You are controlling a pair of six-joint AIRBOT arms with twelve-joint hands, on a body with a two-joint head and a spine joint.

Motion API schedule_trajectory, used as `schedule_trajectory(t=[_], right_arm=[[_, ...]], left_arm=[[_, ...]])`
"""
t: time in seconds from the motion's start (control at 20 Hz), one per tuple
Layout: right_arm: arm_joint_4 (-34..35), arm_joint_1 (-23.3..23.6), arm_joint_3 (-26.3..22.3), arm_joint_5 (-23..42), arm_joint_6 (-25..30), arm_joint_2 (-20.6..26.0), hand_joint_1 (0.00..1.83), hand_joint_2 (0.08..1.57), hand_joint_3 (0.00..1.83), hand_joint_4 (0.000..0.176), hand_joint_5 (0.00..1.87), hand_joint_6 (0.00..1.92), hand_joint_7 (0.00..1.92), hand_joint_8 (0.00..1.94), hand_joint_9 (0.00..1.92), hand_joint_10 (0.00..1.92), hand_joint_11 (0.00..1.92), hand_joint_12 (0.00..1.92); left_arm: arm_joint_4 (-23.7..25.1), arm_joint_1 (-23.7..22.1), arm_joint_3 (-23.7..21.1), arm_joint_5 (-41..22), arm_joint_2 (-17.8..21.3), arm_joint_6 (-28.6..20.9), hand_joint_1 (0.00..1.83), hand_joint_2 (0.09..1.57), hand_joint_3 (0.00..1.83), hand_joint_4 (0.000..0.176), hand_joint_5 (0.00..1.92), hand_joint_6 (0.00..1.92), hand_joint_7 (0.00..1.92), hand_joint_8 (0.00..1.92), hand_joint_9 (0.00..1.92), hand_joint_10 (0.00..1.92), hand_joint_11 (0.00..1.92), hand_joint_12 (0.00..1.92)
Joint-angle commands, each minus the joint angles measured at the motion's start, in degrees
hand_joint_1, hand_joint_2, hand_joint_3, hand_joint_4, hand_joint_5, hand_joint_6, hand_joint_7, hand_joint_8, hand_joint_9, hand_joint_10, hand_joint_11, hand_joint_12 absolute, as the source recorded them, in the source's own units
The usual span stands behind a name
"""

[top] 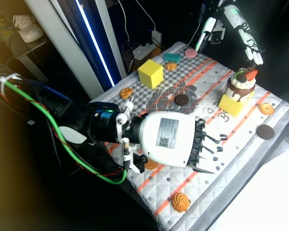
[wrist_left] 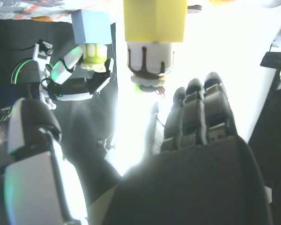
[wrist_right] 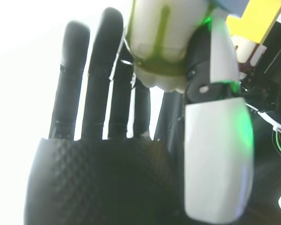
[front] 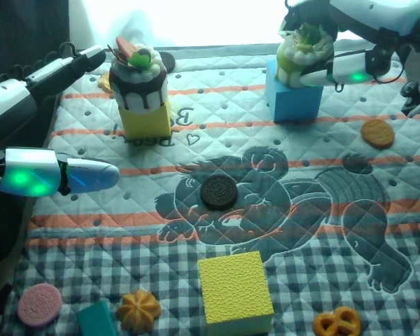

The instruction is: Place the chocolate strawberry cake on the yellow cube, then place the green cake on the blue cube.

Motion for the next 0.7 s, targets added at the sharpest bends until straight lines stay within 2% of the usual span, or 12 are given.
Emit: schedule_trajectory(t=[0.0,0.05,0.1,0.15,0.25,0.3,0.35,0.4,0.45,0.5,0.6,0.65], right_arm=[[1.05,0.49,0.00,6.51,0.10,0.29,1.08,1.05,0.00,0.000,0.73,0.45,0.83,0.58,0.67,0.85,0.43,1.52],[1.08,0.37,-0.19,6.44,0.10,0.30,1.00,1.04,0.00,0.000,0.73,0.17,0.77,0.27,0.62,0.60,0.32,1.39],[1.09,0.30,-0.29,6.43,0.11,0.31,0.96,1.02,0.00,0.014,0.70,0.05,0.71,0.09,0.60,0.38,0.23,1.30],[1.09,0.17,-0.43,6.43,0.11,0.31,0.96,1.02,0.00,0.021,0.68,0.01,0.67,0.03,0.61,0.25,0.22,1.23],[1.09,-0.15,-0.61,6.43,0.11,0.33,0.94,1.02,0.00,0.020,0.65,0.00,0.64,0.00,0.65,0.08,0.20,1.20],[1.09,-0.29,-0.66,6.43,0.11,0.34,0.94,1.01,0.00,0.036,0.65,0.00,0.64,0.00,0.64,0.06,0.18,1.19],[1.09,-0.41,-0.74,6.43,0.11,0.35,0.92,1.01,0.00,0.040,0.64,0.00,0.64,0.00,0.65,0.04,0.12,1.23],[1.09,-0.50,-0.82,6.43,0.11,0.35,0.93,1.02,0.00,0.034,0.64,0.00,0.64,0.00,0.65,0.03,0.03,1.31],[1.09,-0.57,-1.03,6.44,0.11,0.36,0.93,1.02,0.00,0.030,0.64,0.00,0.64,0.00,0.65,0.02,0.04,1.36],[1.08,-0.57,-1.16,6.44,0.11,0.39,0.92,1.03,0.00,0.040,0.64,0.00,0.63,0.00,0.64,0.02,0.01,1.38],[1.06,-0.60,-1.49,6.46,0.11,0.60,0.89,1.04,0.00,0.047,0.63,0.00,0.64,0.00,0.65,0.02,0.00,1.45],[1.06,-0.65,-1.58,6.47,0.11,0.72,0.88,1.05,0.00,0.057,0.62,0.00,0.64,0.00,0.64,0.02,0.00,1.46]], left_arm=[[-0.05,-0.55,0.20,-6.76,0.13,-0.56,0.71,0.79,0.01,0.176,0.00,0.00,0.00,0.00,0.00,0.00,0.00,0.00],[-0.05,-0.54,0.17,-6.77,0.13,-0.56,0.72,0.80,0.01,0.176,0.00,0.00,0.00,0.00,0.00,0.00,0.00,0.00],[-0.05,-0.53,0.14,-6.77,0.13,-0.56,0.72,0.80,0.01,0.176,0.00,0.00,0.00,0.00,0.00,0.00,0.00,0.00],[-0.05,-0.52,0.11,-6.77,0.14,-0.56,0.72,0.79,0.01,0.176,0.00,0.00,0.00,0.00,0.00,0.00,0.00,0.00],[0.00,-0.51,0.06,-6.75,0.15,-0.57,0.71,0.79,0.00,0.176,0.00,0.00,0.00,0.00,0.00,0.00,0.00,0.00],[0.03,-0.51,0.02,-6.76,0.16,-0.57,0.71,0.79,0.00,0.176,0.00,0.00,0.00,0.00,0.00,0.00,0.00,0.00],[0.07,-0.51,0.00,-6.81,0.17,-0.57,0.73,0.79,0.00,0.176,0.00,0.00,0.00,0.00,0.00,0.00,0.00,0.00],[0.07,-0.51,-0.02,-6.88,0.17,-0.57,0.75,0.78,0.00,0.176,0.00,0.00,0.00,0.00,0.00,0.00,0.00,0.00],[0.07,-0.48,-0.07,-7.02,0.17,-0.57,0.76,0.78,0.00,0.176,0.00,0.00,0.00,0.00,0.00,0.00,0.00,0.00],[0.07,-0.44,-0.12,-7.12,0.17,-0.57,0.75,0.79,0.00,0.176,0.00,0.00,0.00,0.00,0.00,0.00,0.00,0.00],[0.06,-0.27,-0.27,-7.43,0.20,-0.57,0.79,0.78,0.00,0.176,0.00,0.00,0.00,0.00,0.00,0.00,0.00,0.00],[0.06,-0.25,-0.29,-7.47,0.21,-0.57,0.78,0.78,0.00,0.176,0.00,0.00,0.00,0.00,0.00,0.00,0.00,0.00]])
